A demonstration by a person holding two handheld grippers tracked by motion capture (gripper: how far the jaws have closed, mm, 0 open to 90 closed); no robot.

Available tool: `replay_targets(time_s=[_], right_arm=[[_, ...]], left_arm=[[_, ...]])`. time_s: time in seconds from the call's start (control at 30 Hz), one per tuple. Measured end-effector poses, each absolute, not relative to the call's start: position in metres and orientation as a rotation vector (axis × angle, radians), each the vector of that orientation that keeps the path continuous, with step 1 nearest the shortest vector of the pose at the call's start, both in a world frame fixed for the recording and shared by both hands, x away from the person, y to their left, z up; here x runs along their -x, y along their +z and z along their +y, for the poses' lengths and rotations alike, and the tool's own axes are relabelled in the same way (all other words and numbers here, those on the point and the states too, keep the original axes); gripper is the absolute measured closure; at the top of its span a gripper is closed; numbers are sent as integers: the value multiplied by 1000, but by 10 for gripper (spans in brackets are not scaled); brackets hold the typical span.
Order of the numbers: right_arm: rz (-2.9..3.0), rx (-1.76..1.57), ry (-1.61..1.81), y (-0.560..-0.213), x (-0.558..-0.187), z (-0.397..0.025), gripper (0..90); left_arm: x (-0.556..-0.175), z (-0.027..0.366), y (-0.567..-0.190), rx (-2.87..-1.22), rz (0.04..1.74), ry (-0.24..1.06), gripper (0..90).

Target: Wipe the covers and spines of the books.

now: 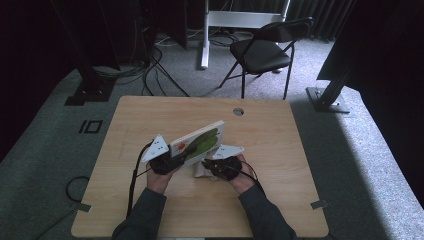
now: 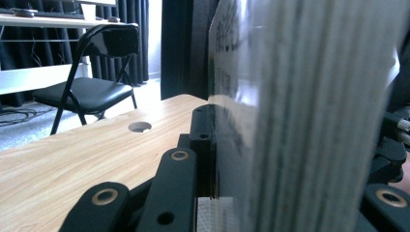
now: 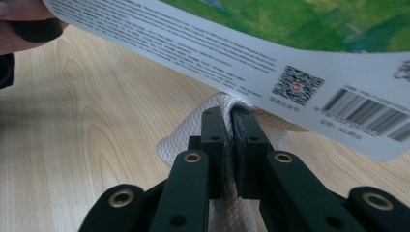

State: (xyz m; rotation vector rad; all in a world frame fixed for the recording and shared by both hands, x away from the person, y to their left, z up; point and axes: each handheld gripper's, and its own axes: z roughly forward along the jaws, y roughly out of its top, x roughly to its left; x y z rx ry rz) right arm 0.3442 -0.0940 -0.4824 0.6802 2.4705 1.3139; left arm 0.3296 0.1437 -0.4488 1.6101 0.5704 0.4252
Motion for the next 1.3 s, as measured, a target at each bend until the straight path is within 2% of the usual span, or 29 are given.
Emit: replay_targets(time_s=[0.4,0.97,1.3], right_arm=[[2486,-632,1318,-482,-339,-85,846],[2439,-751,1304,-483,-350,-103,846],[2456,-670,1319,-479,-341,-89,846]], left_arm=[[-331,140,-448,-1615,564,420,780],[-328,149,-446,-1602,572,433,780],[-329,144,-447,-1599,569,422,780]])
